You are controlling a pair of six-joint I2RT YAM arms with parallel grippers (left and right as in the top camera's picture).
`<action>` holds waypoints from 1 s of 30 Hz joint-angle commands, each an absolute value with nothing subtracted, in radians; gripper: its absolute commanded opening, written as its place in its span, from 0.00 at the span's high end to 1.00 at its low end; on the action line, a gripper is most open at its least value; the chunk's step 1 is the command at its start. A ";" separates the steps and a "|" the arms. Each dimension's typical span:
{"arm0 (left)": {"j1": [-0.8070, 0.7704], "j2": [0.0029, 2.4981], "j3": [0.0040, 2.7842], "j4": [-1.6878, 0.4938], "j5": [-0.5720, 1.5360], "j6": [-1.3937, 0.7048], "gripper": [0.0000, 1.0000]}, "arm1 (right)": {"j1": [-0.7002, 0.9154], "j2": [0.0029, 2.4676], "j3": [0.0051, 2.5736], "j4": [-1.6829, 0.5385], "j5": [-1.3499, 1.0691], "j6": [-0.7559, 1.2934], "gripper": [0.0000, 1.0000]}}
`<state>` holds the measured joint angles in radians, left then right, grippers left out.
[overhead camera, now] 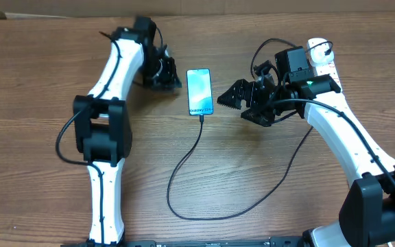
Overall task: Plug charger to phone and switch on socket
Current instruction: 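Pull the left gripper away left and move right gripper to power strip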
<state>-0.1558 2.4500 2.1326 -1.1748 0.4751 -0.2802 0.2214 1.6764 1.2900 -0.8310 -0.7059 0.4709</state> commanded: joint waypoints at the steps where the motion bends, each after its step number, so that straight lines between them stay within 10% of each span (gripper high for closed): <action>1: -0.104 2.251 2.274 -1.252 0.434 -0.262 0.75 | 0.216 1.650 1.295 -0.857 -0.704 0.459 0.04; 30: 0.085 1.381 2.297 -1.689 0.071 -0.269 0.60 | 0.221 1.588 1.296 -0.938 -0.680 0.350 0.00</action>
<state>0.0807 1.4433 2.2936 -1.6691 0.1177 -0.2771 0.2214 1.6558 1.2900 -0.9386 -0.6933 0.3676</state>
